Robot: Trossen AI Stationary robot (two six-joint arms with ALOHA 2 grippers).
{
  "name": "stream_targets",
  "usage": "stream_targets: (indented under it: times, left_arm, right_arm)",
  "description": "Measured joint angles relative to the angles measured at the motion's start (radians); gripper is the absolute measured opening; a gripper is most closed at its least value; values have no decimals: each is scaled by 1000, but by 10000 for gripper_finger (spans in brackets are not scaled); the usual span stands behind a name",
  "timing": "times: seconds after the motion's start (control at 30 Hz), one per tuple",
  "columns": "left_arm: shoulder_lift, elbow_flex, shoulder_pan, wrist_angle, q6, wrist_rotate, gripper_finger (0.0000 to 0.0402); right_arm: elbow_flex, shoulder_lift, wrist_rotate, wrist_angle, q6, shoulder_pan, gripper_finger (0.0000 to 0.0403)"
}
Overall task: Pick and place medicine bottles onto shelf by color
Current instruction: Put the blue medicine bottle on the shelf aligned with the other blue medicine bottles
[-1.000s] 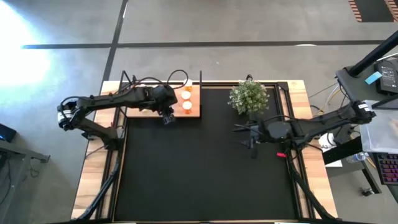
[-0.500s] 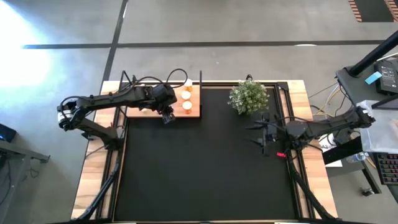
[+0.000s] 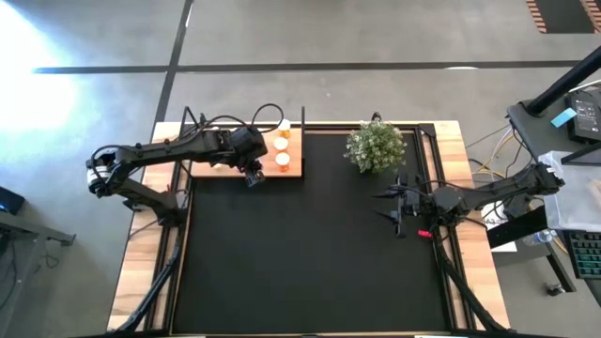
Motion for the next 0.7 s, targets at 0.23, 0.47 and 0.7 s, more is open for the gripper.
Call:
stream_targets:
  times: [0.23,0.47,0.7]
  left_arm:
    - [65,0,12,4,1,39,97]
    - [142,48,27,-29,45,38,97]
    - [153,64,67,-36,65,38,97]
  right_arm:
    - [0,2,0,-2,17,0,199]
    - [-1,2,0,-3,17,0,199]
    - [0,2,0,-3,17,0,199]
